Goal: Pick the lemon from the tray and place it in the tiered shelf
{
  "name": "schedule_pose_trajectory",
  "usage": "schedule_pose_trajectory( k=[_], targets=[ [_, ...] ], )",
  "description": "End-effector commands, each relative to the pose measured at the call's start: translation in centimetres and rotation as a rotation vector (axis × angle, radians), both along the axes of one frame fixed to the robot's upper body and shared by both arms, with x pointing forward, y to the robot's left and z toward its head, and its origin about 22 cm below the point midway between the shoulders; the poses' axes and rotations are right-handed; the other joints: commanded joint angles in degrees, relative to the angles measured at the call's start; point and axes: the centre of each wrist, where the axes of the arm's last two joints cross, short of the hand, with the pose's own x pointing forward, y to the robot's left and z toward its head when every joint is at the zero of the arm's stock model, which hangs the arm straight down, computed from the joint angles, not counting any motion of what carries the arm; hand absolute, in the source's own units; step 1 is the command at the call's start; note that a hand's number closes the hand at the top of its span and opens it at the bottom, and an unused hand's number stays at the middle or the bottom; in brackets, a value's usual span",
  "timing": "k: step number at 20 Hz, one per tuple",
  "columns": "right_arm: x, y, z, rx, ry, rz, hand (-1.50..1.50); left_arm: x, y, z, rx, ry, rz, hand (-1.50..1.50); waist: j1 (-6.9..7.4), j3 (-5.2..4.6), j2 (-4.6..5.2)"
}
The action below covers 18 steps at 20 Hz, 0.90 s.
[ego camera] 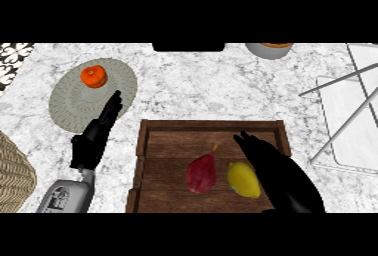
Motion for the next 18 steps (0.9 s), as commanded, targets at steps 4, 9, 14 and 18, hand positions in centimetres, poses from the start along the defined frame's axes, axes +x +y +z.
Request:
schedule_pose_trajectory(
  k=[4, 9, 14, 18],
  targets=[
    [0.8, -0.2, -3.3, -0.012, 0.007, -0.004, -1.5, 1.8, 2.0, 0.4, 0.006, -0.006, 0.026, 0.0, -0.12, 0.0, 0.08],
    [0.8, -0.6, -2.7, -0.012, 0.018, -0.007, -1.5, -0.4, -0.9, 1.3, 0.008, -0.018, -0.001, 0.0, 0.01, 0.0, -0.01],
    [1.8, 0.7, -3.3, -0.004, 0.032, 0.016, -1.5, 0.0, -0.2, 1.6, -0.002, -0.007, 0.002, 0.0, 0.06, 0.0, 0.0],
    [1.7, 1.7, -3.7, -0.019, 0.038, 0.017, -1.5, -0.6, 0.3, 0.2, 0.005, -0.004, 0.009, 0.0, 0.07, 0.0, 0.01]
  ],
)
